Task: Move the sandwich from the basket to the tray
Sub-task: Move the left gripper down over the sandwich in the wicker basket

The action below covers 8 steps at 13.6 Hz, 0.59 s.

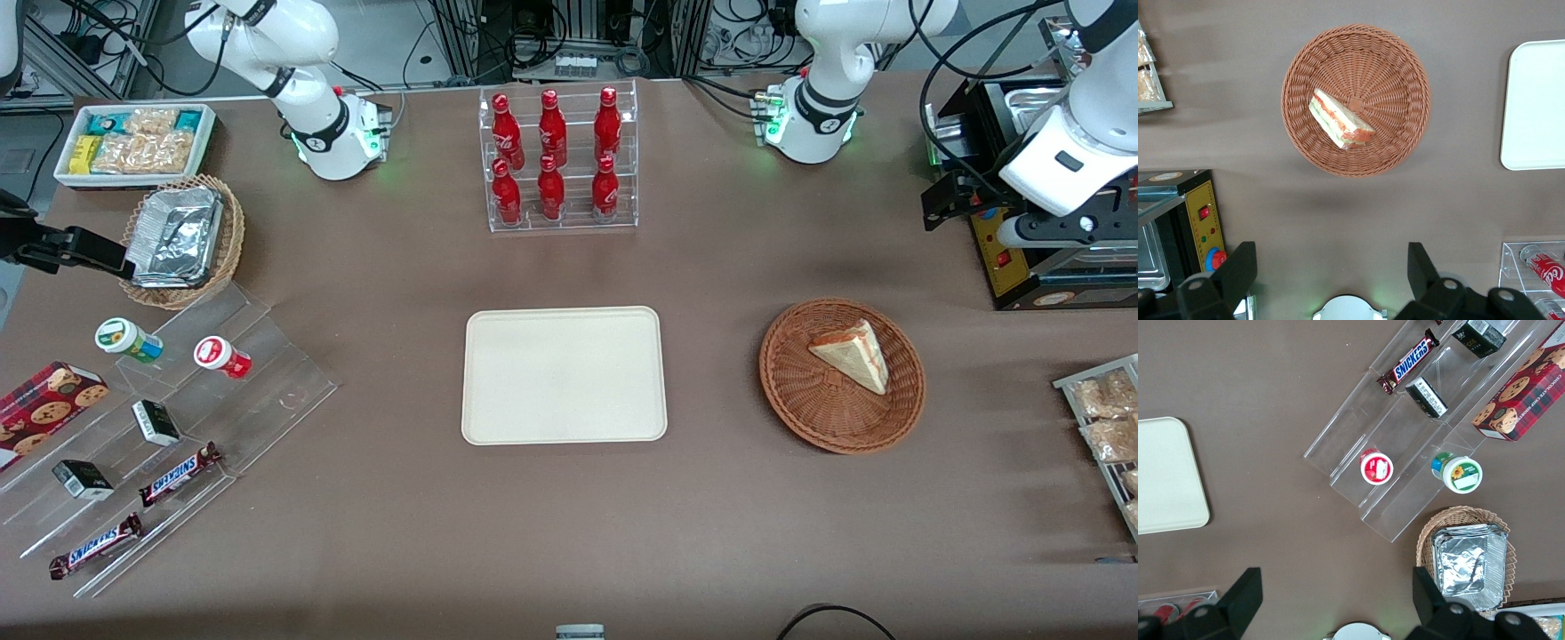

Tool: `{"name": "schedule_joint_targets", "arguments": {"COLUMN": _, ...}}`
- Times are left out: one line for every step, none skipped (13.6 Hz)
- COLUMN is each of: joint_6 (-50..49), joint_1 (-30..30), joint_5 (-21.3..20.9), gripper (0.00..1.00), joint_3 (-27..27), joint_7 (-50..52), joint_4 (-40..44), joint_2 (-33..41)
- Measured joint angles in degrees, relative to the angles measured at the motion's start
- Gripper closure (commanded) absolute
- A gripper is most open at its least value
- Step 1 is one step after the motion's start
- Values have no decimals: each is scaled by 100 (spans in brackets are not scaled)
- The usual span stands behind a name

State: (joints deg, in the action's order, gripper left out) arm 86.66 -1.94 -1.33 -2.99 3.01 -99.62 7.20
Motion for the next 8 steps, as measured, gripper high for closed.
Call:
{"name": "schedule_joint_targets", "arguments": {"joint_6": -2, "joint_1": 2, "joint_5": 0, "gripper": 0, "joint_3": 9, "joint_7": 0, "joint_4": 0, "joint_2": 0}}
{"name": "schedule_joint_targets", "arguments": {"joint_6": -5, "joint_1": 5, "joint_5": 0, "gripper": 0, "joint_3": 15, "joint_7": 0, "joint_4": -2, "joint_2": -3}}
{"name": "schedule_joint_targets", "arguments": {"joint_6": -5, "joint_1": 9, "joint_5": -2, "gripper": 0, "joint_3": 19, "joint_7": 3, "joint_4": -12, "joint_2": -16}}
{"name": "schedule_joint_targets", "arguments": {"joint_6": -3, "joint_1": 14, "joint_5": -2, "gripper": 0, "joint_3": 26, "joint_7": 22, "joint_4": -42, "joint_2": -44}}
{"name": "schedule_joint_targets", "arguments": {"joint_6": 34, "joint_1": 25, "joint_5": -5, "gripper": 0, "joint_3": 35, "joint_7": 76, "joint_4": -86, "joint_2": -93}}
{"name": "schedule_joint_targets", "arguments": {"joint_6": 173, "joint_1": 44, "joint_5": -7, "gripper": 0, "joint_3": 48, "joint_7": 208, "joint_4": -169, "joint_2": -152}}
{"name": "schedule_joint_targets", "arguments": {"joint_6": 420, "joint_1": 67, "joint_5": -7, "gripper": 0, "joint_3": 53, "joint_7": 443, "joint_4": -308, "joint_2": -213}}
{"name": "schedule_joint_targets", "arguments": {"joint_6": 711, "joint_1": 80, "joint_5": -7, "gripper": 0, "joint_3": 54, "joint_7": 720, "joint_4": -512, "joint_2": -266}}
